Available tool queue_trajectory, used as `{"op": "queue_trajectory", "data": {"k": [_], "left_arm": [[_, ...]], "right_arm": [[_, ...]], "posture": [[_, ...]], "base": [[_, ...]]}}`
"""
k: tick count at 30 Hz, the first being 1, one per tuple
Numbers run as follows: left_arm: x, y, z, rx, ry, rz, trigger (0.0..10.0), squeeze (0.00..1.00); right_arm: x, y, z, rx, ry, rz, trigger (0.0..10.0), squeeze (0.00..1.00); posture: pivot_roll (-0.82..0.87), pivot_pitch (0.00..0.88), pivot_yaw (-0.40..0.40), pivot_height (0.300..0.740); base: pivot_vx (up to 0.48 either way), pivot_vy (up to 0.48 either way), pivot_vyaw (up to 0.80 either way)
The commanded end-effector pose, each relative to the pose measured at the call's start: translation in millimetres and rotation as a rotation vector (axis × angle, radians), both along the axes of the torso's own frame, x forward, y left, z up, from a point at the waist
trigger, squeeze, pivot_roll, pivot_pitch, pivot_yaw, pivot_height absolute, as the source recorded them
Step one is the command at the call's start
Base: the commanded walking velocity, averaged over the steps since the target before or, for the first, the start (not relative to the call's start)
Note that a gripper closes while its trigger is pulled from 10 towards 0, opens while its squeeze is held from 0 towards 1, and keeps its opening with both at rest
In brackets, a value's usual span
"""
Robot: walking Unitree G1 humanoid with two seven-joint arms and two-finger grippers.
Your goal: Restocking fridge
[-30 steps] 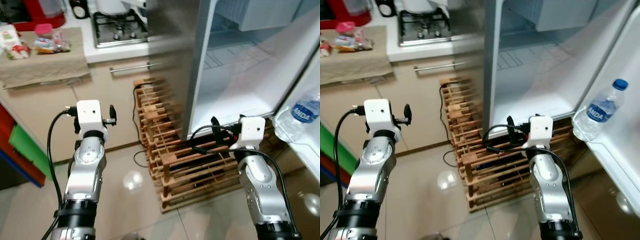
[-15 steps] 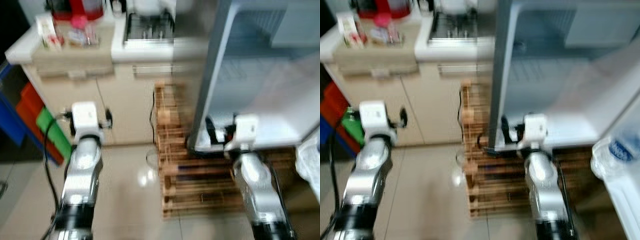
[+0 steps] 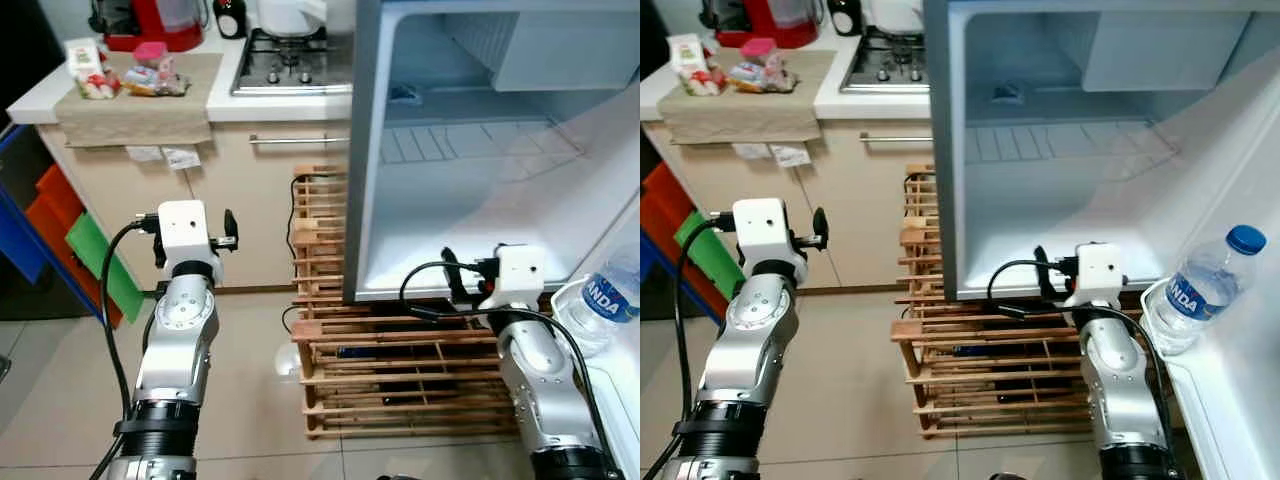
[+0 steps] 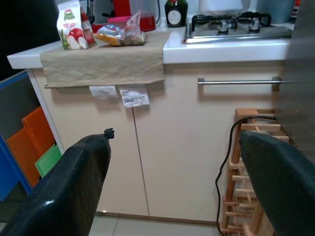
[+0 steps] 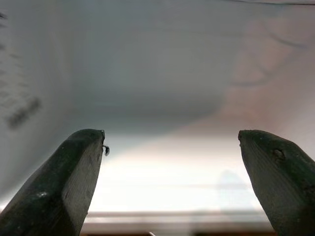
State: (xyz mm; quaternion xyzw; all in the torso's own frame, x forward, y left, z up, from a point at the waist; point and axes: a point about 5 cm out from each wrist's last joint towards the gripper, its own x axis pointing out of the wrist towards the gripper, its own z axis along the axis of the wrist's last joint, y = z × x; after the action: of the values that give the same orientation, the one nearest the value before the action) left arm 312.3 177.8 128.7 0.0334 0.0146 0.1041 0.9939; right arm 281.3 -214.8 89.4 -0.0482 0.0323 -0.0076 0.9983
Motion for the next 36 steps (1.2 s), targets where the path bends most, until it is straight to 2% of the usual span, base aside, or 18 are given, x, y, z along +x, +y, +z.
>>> {"op": "queue_trajectory", "data": {"k": [1,6,7,14,18,26,29,32,33,34,36], "left_arm": [[0.5,-1.3,0,-0.001,0.002,-0.001,10.0,0.0],[1.3,-1.8,0,-0.001,0.004,-0.008,10.0,0.0],[1.6,-2.2,0,-0.001,0.005,-0.011,10.0,0.0],[2.3,-3.3,0,-0.001,0.008,-0.022,10.0,0.0],[3.0,-5.0,0,0.0,0.009,-0.027,10.0,0.0],[3.1,-6.6,-1,-0.007,0.013,-0.027,10.0,0.0],[3.1,-6.5,-2,-0.009,0.013,-0.025,10.0,0.0],[3.7,-6.7,-2,-0.011,0.013,-0.03,10.0,0.0],[3.7,-6.7,-2,-0.011,0.013,-0.03,10.0,0.0],[4.6,-6.5,-1,-0.005,0.006,-0.046,10.0,0.0],[4.9,-5.7,0,-0.001,0.003,-0.054,10.0,0.0]], "right_arm": [[0.4,-13.7,2,-0.018,-0.009,-0.054,10.0,0.0],[-2.8,-29.2,0,-0.065,0.011,-0.125,10.0,0.0],[-5.5,-36.3,-3,-0.085,0.026,-0.164,10.0,0.0],[-10.4,-46.9,-9,-0.12,0.053,-0.22,10.0,0.0],[-13.4,-61.0,-13,-0.177,0.079,-0.283,10.0,0.0],[-13.8,-72.9,-10,-0.22,0.078,-0.314,10.0,0.0],[-9.9,-65.4,-4,-0.187,0.033,-0.286,10.0,0.0],[-5.1,-45.5,6,-0.109,-0.047,-0.208,10.0,0.0],[-5.1,-45.5,6,-0.109,-0.047,-0.208,10.0,0.0],[-3.1,-20.9,15,-0.05,-0.105,-0.109,10.0,0.0],[-3.2,-6.0,20,-0.019,-0.137,-0.055,10.0,0.0]], "posture": [[-0.07,0.0,0.048,0.74],[-0.07,0.0,0.051,0.74],[-0.07,0.0,0.052,0.74],[-0.08,0.0,0.057,0.74],[-0.08,0.0,0.057,0.74],[-0.08,0.0,0.049,0.74],[-0.08,0.0,0.048,0.74],[-0.08,0.0,0.049,0.74],[-0.08,0.0,0.049,0.74],[-0.08,0.0,0.053,0.74],[-0.07,0.0,0.055,0.74]], "base": [[0.0,0.0,0.0],[0.0,0.0,0.0],[0.0,0.0,0.0],[0.0,0.0,0.0],[0.0,0.0,0.0],[0.0,0.0,0.0],[0.0,0.0,0.0],[0.0,0.0,0.0],[0.0,0.0,0.0],[0.0,0.0,0.45],[0.0,0.0,0.63]]}}
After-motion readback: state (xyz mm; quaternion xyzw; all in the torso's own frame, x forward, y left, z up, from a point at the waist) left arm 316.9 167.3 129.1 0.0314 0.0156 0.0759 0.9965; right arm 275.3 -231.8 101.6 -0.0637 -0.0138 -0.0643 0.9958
